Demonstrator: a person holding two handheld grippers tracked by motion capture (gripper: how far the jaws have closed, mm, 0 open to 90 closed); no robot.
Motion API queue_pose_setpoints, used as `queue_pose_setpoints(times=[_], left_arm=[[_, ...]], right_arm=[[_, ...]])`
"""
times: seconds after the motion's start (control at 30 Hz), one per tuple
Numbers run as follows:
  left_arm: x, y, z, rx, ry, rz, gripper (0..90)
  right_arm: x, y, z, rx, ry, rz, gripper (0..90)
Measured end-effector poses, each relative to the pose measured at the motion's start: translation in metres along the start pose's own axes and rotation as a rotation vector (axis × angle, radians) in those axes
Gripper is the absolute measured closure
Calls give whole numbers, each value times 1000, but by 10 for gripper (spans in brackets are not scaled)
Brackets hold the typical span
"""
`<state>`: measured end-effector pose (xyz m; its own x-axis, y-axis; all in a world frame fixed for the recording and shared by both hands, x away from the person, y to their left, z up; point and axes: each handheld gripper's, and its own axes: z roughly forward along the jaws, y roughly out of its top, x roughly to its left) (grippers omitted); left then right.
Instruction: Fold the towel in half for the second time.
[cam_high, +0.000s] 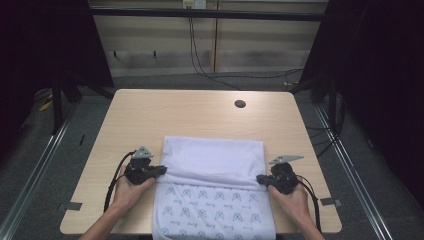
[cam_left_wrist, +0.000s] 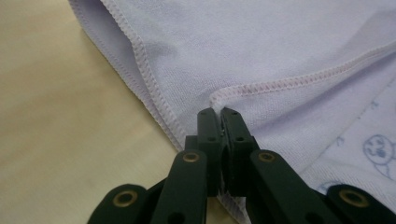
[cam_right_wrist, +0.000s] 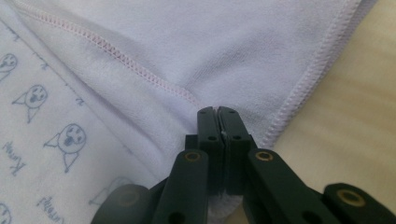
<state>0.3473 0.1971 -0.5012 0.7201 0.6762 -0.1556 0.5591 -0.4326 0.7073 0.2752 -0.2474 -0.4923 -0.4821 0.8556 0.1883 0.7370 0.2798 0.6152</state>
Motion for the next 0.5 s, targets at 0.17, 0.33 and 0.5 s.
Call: queue_pose_setpoints(times=[0.17, 0.33, 0.5], left_arm=[[23, 20, 21, -45, 27, -76, 877], [41, 35, 36, -62, 60, -82, 877], [56, 48, 44, -50, 97, -116, 877]], right_arm=[[-20, 32, 23, -15, -46, 20, 888], [-37, 61, 42, -11, -92, 36, 887], [-47, 84, 59, -11, -140, 9, 886]])
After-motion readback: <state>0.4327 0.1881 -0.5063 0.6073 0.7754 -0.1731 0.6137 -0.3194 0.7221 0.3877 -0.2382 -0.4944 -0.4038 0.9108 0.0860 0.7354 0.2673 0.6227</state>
